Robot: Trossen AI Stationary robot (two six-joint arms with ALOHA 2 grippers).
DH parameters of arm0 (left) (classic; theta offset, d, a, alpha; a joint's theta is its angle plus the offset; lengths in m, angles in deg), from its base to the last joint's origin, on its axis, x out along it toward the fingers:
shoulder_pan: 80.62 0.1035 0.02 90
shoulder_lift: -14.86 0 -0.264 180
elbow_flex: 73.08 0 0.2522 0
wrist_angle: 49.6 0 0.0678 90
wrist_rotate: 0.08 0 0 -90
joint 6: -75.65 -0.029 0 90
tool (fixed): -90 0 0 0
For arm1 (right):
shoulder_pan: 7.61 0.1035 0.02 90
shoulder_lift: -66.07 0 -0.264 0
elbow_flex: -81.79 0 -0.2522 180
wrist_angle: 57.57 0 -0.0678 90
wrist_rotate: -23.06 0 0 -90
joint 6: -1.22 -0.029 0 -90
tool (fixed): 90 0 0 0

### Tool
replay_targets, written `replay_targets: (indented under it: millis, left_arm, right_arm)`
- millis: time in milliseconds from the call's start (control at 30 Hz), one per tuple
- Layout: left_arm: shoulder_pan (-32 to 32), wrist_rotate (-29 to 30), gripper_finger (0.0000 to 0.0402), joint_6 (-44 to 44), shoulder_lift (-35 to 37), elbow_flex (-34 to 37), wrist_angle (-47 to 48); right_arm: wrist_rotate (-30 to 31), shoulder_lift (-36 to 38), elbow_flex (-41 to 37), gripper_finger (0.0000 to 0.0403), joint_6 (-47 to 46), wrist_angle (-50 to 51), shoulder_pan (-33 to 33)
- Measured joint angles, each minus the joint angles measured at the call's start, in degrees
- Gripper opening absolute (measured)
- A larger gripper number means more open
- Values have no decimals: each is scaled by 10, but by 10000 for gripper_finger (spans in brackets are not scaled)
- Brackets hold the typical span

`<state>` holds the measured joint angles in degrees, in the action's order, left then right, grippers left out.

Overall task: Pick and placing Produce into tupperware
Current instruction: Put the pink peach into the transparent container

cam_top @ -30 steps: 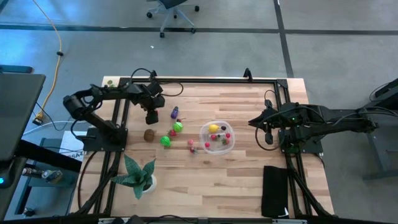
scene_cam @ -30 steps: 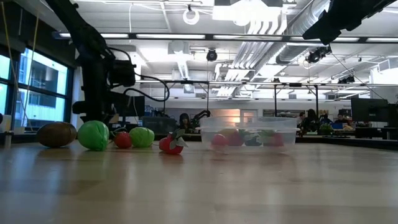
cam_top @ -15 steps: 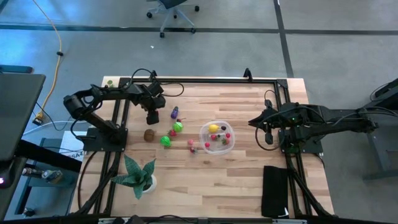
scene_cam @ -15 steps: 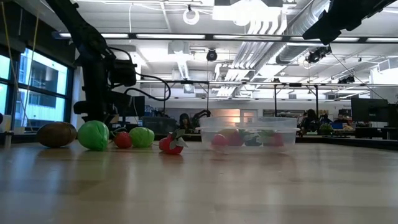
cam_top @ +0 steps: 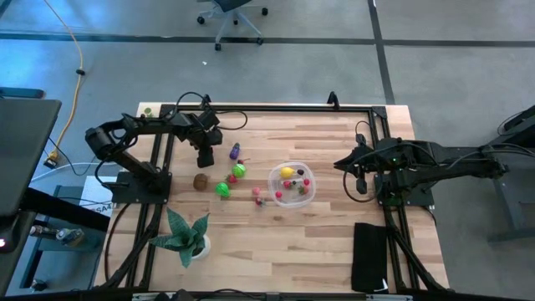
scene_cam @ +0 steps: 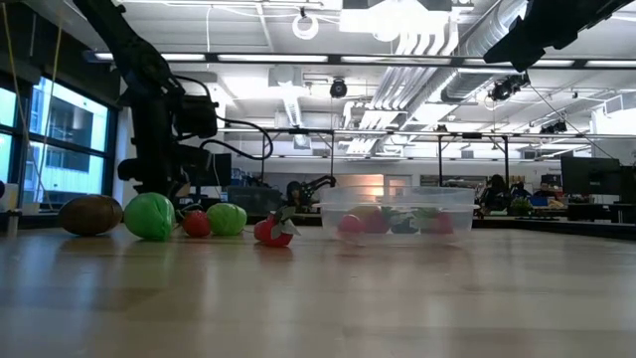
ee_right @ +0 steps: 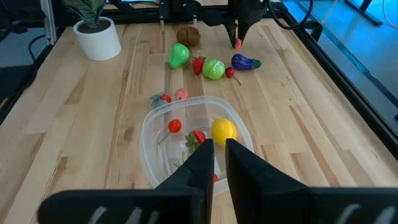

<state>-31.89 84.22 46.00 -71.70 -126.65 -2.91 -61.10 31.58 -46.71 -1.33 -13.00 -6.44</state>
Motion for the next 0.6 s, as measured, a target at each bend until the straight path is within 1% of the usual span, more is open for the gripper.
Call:
replay_targets:
  millis: [133, 233, 300, 500, 600]
  left_arm:
    - [-1, -40, 67, -7, 1, -3, 1]
    - [-7, -79, 68, -7, 2, -21, 0]
    - [-20, -90, 68, -7, 2, -38, 0]
    - [-84, -103, 68, 2, 22, -112, -2]
    - [-135, -118, 68, 14, 30, -160, -33]
  right_arm:
    - [0, 0, 0, 30, 0, 0, 0]
    - [0, 0, 0, 30, 0, 0, 0]
    - [0, 0, 0, 30, 0, 0, 0]
    - [0, 0, 0, 30, 0, 0, 0]
    - [0, 0, 0, 30, 0, 0, 0]
